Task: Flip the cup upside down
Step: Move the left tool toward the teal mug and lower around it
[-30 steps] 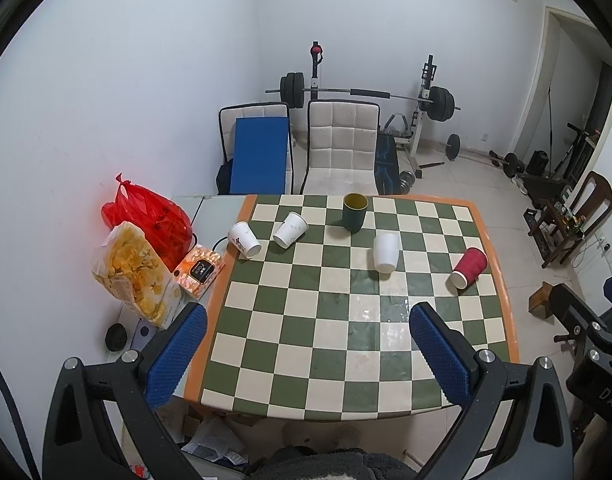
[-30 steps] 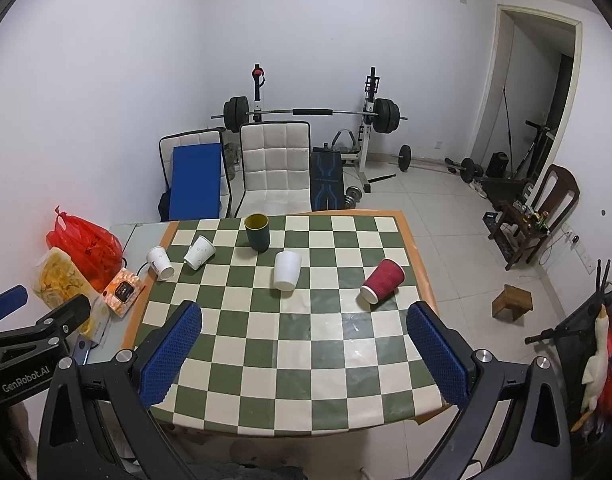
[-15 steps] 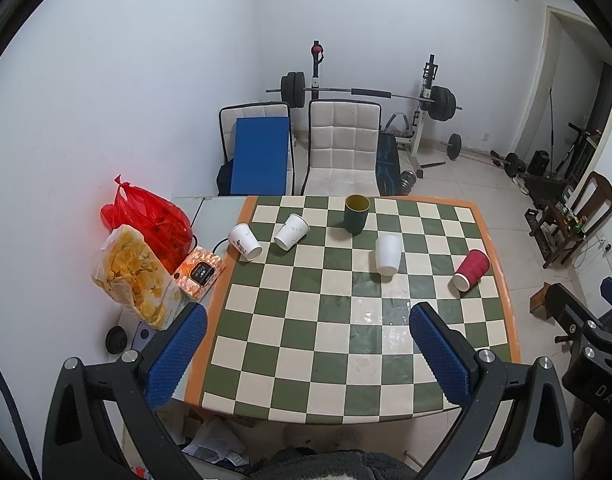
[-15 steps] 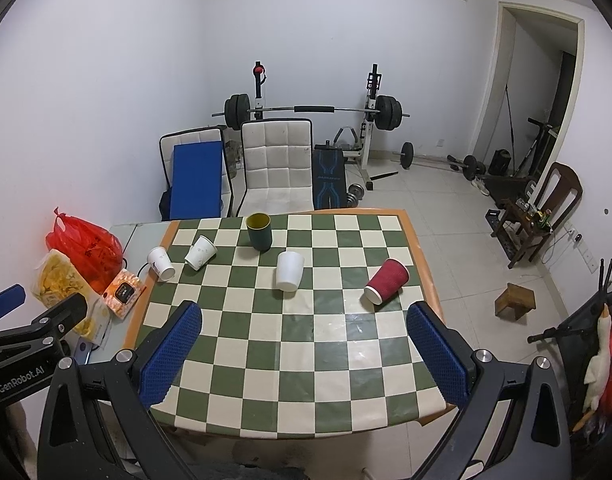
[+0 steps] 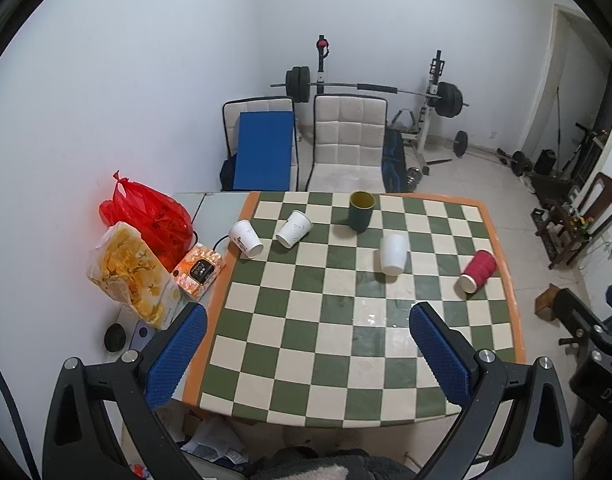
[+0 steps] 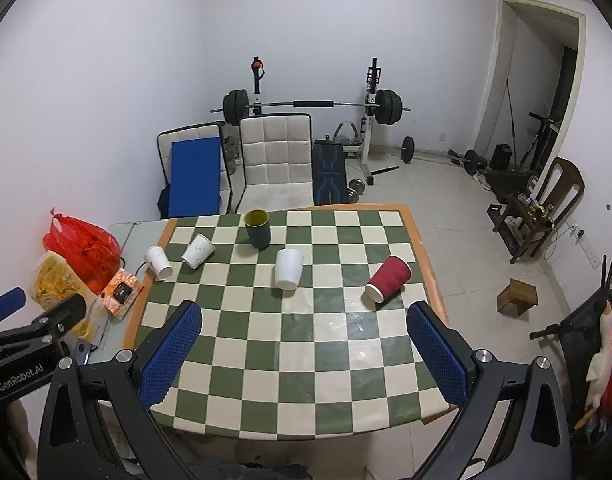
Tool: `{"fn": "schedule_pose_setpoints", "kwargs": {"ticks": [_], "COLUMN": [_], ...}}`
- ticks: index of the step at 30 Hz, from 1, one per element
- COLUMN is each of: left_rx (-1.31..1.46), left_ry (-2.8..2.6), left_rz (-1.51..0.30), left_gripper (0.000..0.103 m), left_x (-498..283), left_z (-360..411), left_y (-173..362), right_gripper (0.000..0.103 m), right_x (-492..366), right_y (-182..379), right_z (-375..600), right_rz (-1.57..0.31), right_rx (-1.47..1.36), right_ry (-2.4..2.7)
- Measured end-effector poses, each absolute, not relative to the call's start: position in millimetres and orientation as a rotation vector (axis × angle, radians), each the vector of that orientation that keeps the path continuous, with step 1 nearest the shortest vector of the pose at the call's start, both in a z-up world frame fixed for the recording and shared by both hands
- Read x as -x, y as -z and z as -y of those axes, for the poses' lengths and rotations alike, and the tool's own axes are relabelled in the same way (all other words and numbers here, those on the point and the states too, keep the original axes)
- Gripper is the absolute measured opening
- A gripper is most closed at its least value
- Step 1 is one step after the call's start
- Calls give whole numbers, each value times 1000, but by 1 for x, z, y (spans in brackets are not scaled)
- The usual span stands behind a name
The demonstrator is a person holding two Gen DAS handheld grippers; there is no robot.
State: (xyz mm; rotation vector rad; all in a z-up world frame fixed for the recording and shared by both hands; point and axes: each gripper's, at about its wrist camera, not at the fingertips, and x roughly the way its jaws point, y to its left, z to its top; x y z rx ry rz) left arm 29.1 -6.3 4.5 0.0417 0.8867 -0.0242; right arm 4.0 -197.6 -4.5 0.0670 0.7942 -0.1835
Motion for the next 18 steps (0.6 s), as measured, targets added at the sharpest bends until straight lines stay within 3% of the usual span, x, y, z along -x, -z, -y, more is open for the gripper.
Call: {"fn": "schedule_pose_setpoints", "kwargs": {"ticks": [8, 18], "left_rx": [-117, -165], "left_ry": [-33, -32], "left_rz": [-964, -1071], "left_gripper": [103, 103], "left_x": [-86, -168], "left_z": [25, 49], "left_y": [61, 130], "right_gripper": [103, 103], "right_x": [-41, -126], "right_y": [60, 177], "right_z": [228, 262], "right_rz": [-863, -1060], "right_rx": [-86, -119], "right_ry": [220, 223]}}
